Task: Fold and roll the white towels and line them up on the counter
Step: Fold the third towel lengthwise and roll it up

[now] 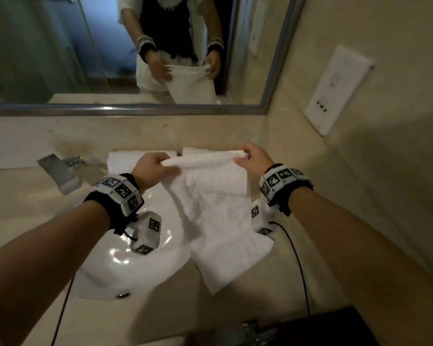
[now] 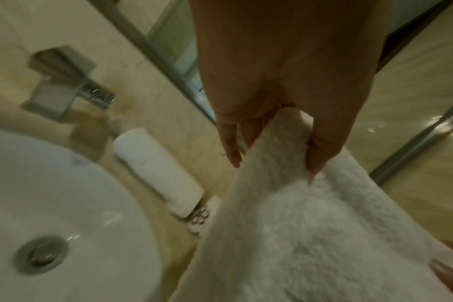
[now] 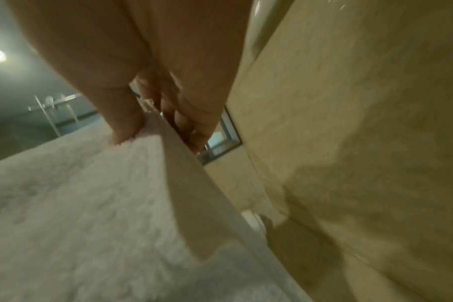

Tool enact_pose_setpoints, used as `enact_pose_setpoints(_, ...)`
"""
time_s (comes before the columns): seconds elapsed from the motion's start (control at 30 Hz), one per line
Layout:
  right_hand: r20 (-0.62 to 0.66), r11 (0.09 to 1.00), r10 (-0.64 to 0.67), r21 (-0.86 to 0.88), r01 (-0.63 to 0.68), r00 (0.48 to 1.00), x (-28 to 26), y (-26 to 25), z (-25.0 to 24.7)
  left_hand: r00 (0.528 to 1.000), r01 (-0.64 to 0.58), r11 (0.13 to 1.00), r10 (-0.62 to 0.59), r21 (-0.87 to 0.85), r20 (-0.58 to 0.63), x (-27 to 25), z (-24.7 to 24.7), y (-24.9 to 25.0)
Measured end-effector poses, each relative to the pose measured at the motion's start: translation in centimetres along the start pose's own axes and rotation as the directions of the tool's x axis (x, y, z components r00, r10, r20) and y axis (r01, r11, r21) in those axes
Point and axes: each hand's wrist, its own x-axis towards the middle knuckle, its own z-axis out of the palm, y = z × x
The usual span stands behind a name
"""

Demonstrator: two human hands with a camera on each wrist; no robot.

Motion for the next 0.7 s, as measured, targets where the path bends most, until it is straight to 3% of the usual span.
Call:
enact_pose_setpoints(0.2,-0.234,0.985,-0.111,0.107,0.139,0.966,-5.9,-4.6,-8.1,0.955,-0.27,0.962,0.272,0.033,-0.115,-4.1,-4.4,9.9)
enact_pose_setpoints(0.33,-0.401,0.93,-0.214,0.194,0.311,0.891,-9.7,-8.5,-12.4,0.851,-0.459,0.887,0.457,0.056,-0.257,-7.2,-6.9,15.0)
enact_pose_setpoints(0.4,-0.499,0.887,-0.276,0.197,0.418,0.821,-11.5,-10.3,-14.1,0.81,-0.517,0.856,0.481,-0.019,-0.336,-8.7,-8.0,17.1)
enact_pose_setpoints(0.43,-0.502,0.881,-0.294,0.187,0.434,0.813,-12.0,-10.8,-14.4,0.8,-0.527,0.849,0.478,-0.043,-0.364,-9.1,-8.4,17.6)
enact_pose_setpoints(0.53,-0.366,0.944,-0.297,0.024,0.329,0.882,-13.0,-11.0,-14.5,0.846,-0.453,0.883,0.469,0.123,-0.255,-10.1,-8.4,17.7)
enact_pose_setpoints(0.6,-0.346,0.954,-0.284,-0.013,0.298,0.894,-13.7,-10.6,-14.6,0.85,-0.442,0.873,0.481,0.207,-0.214,-10.7,-7.9,17.3)
enact_pose_setpoints(0.7,-0.351,0.947,-0.276,0.058,0.315,0.895,-14.9,-10.4,-15.1,0.857,-0.464,0.883,0.469,0.079,-0.215,-11.4,-7.6,17.2)
